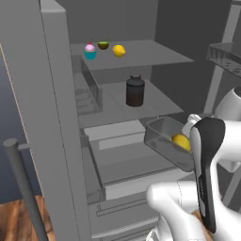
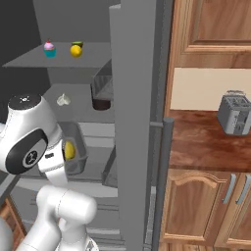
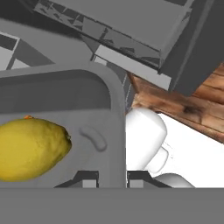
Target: Place the tupperware on the top shelf of the fridge. Make space for the tupperware among the existing items by rearranging them on the shelves if needed. Close the fridge door when finished.
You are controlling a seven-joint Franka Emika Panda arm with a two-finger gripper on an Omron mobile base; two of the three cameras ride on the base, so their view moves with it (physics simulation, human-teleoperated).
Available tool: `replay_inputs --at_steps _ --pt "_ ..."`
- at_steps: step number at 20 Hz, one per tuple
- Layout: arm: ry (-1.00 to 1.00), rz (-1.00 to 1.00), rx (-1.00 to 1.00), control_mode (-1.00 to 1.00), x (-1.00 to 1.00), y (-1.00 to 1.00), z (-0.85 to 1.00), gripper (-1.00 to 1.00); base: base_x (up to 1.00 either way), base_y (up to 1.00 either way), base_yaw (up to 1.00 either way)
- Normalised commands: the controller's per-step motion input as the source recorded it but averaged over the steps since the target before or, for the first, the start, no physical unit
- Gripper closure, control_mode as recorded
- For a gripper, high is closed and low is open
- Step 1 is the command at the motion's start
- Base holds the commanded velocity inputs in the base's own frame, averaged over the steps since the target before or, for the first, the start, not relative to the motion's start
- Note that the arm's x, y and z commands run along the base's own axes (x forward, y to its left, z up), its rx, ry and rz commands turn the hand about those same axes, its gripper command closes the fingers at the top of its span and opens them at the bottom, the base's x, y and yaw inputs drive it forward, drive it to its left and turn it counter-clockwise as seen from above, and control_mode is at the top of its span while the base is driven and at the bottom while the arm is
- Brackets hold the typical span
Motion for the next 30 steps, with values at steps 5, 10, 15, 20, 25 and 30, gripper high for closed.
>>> replay_inputs --at_steps 5,10,15,20,25,30 --pt "-0.21 -0.09 -0.13 -1.0 -0.1 0.23 0.38 1.0 0.0 0.17 -0.05" --pt "-0.35 -0.18 -0.23 -1.0 -0.31 0.27 0.88 1.0 0.0 0.0 0.0" --pt "-0.08 -0.22 -0.02 -1.0 0.0 -0.03 0.98 1.0 0.0 0.0 0.0" --pt "-0.08 -0.02 0.01 -1.0 0.16 -0.11 0.76 1.0 0.0 0.0 0.0" --pt "-0.09 0.0 0.01 -1.0 0.29 -0.1 0.22 1.0 0.0 0.0 0.0" --pt "-0.12 0.0 0.01 -1.0 0.55 -0.15 0.0 1.0 0.0 0.0 0.0"
